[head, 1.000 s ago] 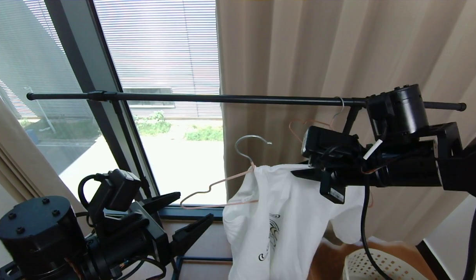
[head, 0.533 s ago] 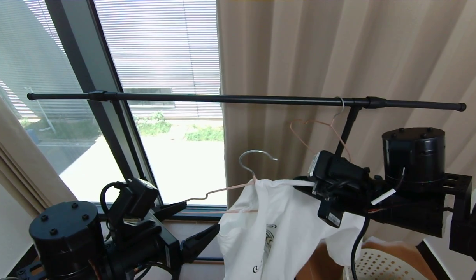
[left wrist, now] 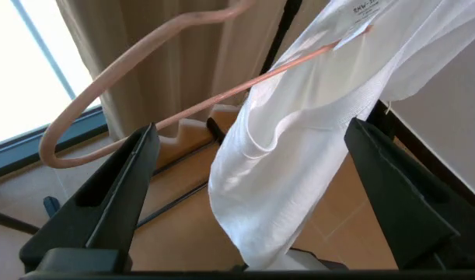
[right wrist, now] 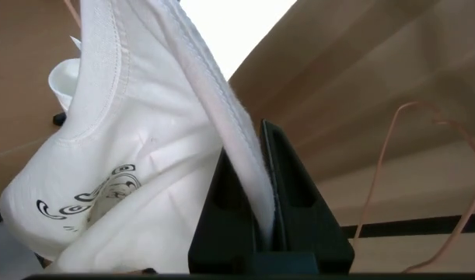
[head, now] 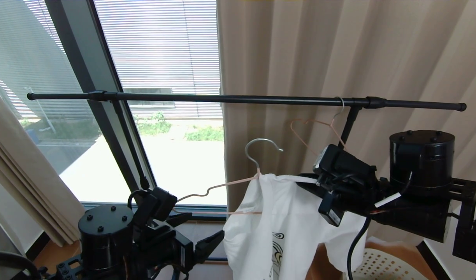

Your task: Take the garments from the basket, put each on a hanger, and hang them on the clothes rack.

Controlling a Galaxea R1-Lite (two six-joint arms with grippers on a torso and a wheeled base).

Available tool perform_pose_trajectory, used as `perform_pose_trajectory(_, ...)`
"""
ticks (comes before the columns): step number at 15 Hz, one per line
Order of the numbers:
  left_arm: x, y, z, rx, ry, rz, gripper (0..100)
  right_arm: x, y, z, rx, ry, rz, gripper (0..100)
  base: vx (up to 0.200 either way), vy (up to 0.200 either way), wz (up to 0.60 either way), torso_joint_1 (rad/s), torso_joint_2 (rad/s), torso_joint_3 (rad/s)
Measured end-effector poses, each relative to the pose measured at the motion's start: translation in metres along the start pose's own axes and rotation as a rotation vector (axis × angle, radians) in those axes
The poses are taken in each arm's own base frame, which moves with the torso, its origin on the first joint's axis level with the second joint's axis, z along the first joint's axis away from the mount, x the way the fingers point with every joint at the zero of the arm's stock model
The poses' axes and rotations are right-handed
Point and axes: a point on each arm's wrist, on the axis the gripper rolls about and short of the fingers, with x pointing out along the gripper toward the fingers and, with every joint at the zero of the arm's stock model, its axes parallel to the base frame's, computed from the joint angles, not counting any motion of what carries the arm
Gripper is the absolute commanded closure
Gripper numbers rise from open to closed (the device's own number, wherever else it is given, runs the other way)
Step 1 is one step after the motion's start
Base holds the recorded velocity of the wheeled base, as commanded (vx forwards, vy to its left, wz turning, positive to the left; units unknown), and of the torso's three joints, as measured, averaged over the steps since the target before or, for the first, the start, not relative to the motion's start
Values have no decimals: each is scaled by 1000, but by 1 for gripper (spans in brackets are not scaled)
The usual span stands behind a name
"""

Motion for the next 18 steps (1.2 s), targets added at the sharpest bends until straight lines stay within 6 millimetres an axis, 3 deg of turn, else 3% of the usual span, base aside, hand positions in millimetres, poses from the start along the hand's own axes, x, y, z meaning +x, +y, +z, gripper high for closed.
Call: perform_pose_trajectory(18, 37, 1, -10, -54, -82, 183, 0, -7, 9, 22, 99, -84, -18, 100, 0, 0, 0, 0, 0, 0)
